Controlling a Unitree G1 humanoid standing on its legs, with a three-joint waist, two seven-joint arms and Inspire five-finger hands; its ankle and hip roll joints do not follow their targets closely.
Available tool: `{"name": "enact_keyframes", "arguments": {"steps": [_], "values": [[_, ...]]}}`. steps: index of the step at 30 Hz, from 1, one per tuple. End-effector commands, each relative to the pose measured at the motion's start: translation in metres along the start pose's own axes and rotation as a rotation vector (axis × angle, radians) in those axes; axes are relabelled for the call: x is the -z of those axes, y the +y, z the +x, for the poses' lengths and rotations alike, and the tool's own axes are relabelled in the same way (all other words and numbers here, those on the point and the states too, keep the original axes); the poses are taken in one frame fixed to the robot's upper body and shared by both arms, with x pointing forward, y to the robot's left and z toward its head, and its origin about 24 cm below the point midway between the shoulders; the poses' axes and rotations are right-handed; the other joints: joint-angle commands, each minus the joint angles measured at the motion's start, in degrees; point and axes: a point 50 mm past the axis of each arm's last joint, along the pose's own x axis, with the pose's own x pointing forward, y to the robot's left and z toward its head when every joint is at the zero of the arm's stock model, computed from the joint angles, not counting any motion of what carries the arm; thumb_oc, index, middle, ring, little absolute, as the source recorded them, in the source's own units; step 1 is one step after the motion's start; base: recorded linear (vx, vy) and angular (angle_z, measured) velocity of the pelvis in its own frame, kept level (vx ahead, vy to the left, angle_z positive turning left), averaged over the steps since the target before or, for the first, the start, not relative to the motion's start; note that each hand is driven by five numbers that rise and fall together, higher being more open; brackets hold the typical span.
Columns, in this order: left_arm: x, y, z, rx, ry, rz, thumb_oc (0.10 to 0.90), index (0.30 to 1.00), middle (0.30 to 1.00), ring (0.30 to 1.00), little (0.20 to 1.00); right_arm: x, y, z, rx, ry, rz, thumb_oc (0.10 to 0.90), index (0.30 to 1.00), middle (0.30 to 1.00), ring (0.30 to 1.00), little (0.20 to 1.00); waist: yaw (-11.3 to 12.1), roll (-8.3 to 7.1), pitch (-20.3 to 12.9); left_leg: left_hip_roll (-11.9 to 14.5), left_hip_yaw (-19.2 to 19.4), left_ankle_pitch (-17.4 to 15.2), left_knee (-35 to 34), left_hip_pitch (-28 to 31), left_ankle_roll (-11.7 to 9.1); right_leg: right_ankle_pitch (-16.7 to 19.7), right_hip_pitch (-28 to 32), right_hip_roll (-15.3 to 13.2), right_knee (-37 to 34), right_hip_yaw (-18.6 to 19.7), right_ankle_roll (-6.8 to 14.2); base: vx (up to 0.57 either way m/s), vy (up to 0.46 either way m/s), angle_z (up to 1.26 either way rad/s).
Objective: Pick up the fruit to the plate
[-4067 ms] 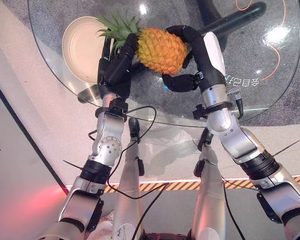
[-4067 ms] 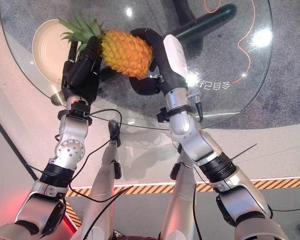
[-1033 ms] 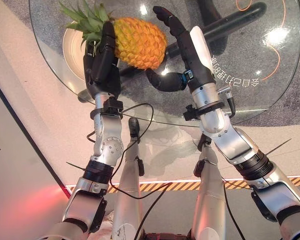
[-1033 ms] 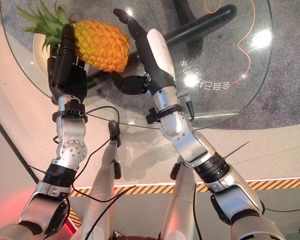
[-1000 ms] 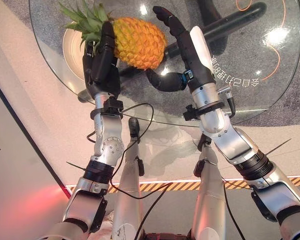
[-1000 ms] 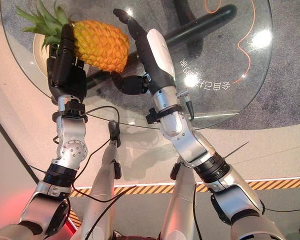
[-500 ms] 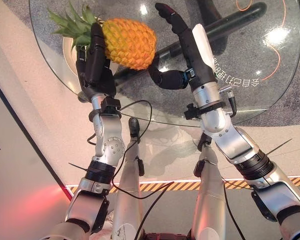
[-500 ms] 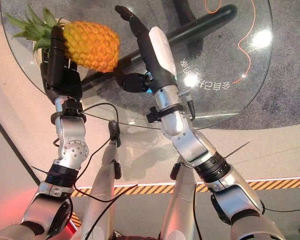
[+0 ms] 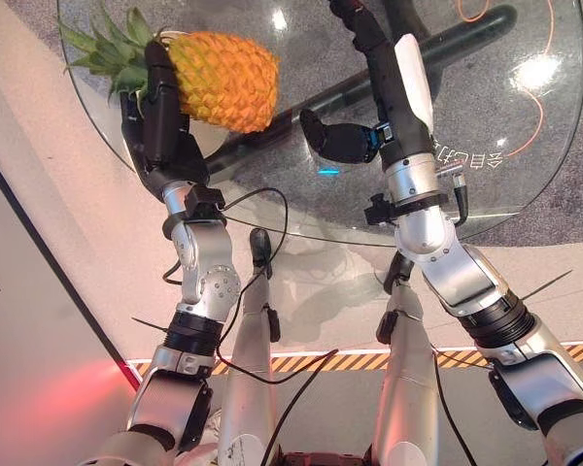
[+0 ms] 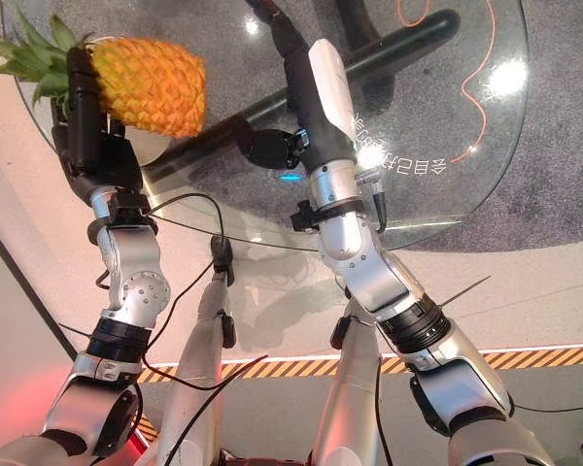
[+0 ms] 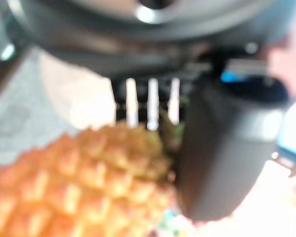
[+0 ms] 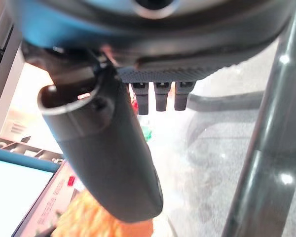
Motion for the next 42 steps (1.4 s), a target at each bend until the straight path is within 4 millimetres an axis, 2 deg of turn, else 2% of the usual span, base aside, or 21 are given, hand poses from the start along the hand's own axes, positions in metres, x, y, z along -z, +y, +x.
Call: {"name": "enact_keyframes", "arguments": {"steps": [1,4,12,17,18,24,25,27,28,36,42], "values": [[-0.051,-0.055,0.012,0.243,-0.32,-0.065,0.1,0.3,0.3,0.3,0.2,-0.034,-0.031,0.012,0.199,-0.201,0.039,0.8,0.9,0.9,0.9,0.9,0.3,-1.58,-1.46,1.07,-0.63,-1.7,-1.19,2.41,-0.58,4.28,1.76,-1.21,-4.72,-2.54,1.8,0.0,0.0,0.0],[-0.052,-0.051,0.012,0.23,-0.332,-0.054,0.1,0.3,0.3,0.3,0.2,-0.021,-0.035,0.008,0.248,-0.157,0.036,0.8,0.9,0.9,0.9,0.9,0.02,-1.65,-1.46,1.27,-0.47,-2.18,-1.32,2.86,-0.67,3.83,2.04,-1.13,-4.66,-2.4,1.92,0.0,0.0,0.0],[-0.054,-0.045,0.017,0.207,-0.349,-0.023,0.1,0.3,0.3,0.3,0.2,-0.002,-0.05,0.002,0.357,-0.095,0.019,0.8,0.9,0.9,0.9,0.9,-0.64,-1.85,-1.46,1.42,-0.13,-1.89,-1.28,2.77,-0.66,4.31,1.71,-1.01,-4.76,-2.12,1.96,0.0,0.0,0.0],[-0.058,-0.039,0.022,0.19,-0.364,0.005,0.1,0.3,0.3,0.3,0.2,0.018,-0.062,-0.003,0.455,-0.014,-0.021,0.8,0.9,0.9,0.9,0.9,-0.81,-1.83,-1.46,1.54,0.06,-1.92,-1.41,3.23,-0.73,4.32,1.98,-1.02,-4.8,-2.07,2.04,0.0,0.0,0.0],[-0.059,-0.035,0.023,0.182,-0.372,0.017,0.1,0.3,0.3,0.3,0.2,0.028,-0.068,-0.007,0.504,0.026,-0.026,0.8,0.9,0.9,0.9,0.9,-0.86,-1.81,-1.46,1.67,0.15,-2.4,-1.35,3.72,-0.82,3.86,2.34,-1.05,-4.61,-2.13,2.17,0.0,0.0,0.0],[-0.069,-0.027,0.029,0.168,-0.414,0.054,0.1,0.3,0.3,0.3,0.2,0.056,-0.095,-0.021,0.682,0.139,-0.07,0.8,0.9,0.9,0.9,0.9,-1.16,-1.87,-1.46,1.87,0.19,-2.72,-0.96,3.83,-0.87,3.65,2.35,-0.98,-4.12,-2.18,2.29,0.0,0.0,0.0],[-0.071,-0.025,0.031,0.162,-0.425,0.062,0.1,0.3,0.3,0.3,0.2,0.062,-0.102,-0.024,0.725,0.169,-0.065,0.8,0.9,0.9,0.9,0.9,-1.2,-1.94,-1.46,1.93,0.22,-2.8,-0.92,3.88,-0.91,3.56,2.4,-0.89,-4.04,-2.26,2.29,0.0,0.0,0.0],[-0.072,-0.027,0.031,0.166,-0.428,0.058,0.1,0.3,0.3,0.3,0.2,0.062,-0.103,-0.023,0.728,0.165,-0.064,0.8,0.9,0.9,0.9,0.9,-1.18,-1.95,-1.46,1.88,0.19,-2.35,-0.89,3.29,-0.83,4.06,1.9,-0.9,-4.19,-2.24,2.16,0.0,0.0,0.0],[-0.074,-0.024,0.034,0.155,-0.441,0.074,0.1,0.3,0.3,0.3,0.2,0.072,-0.109,-0.029,0.787,0.219,-0.043,0.8,0.9,0.9,0.9,0.9,-1.26,-1.98,-1.46,2.0,0.23,-2.91,-0.86,3.9,-0.96,3.46,2.4,-0.77,-3.96,-2.28,2.23,0.0,0.0,0.0],[-0.087,-0.024,0.045,0.118,-0.529,0.132,0.1,0.3,0.3,0.3,0.2,0.105,-0.134,-0.045,0.966,0.381,-0.001,0.8,0.9,0.9,0.9,0.9,-1.19,-1.89,-1.46,2.21,0.46,-2.61,-0.91,3.57,-1.13,3.73,2.18,-0.51,-4.25,-2.41,1.9,0.0,0.0,0.0],[-0.097,-0.026,0.055,0.097,-0.584,0.189,0.1,0.3,0.3,0.3,0.2,0.138,-0.149,-0.067,1.132,0.558,0.11,0.8,0.9,0.9,0.9,0.9,-0.93,-1.57,-1.46,2.26,0.66,-2.7,-0.94,3.85,-1.38,3.47,2.46,-0.37,-4.13,-2.61,1.7,0.0,0.0,0.0]]}}
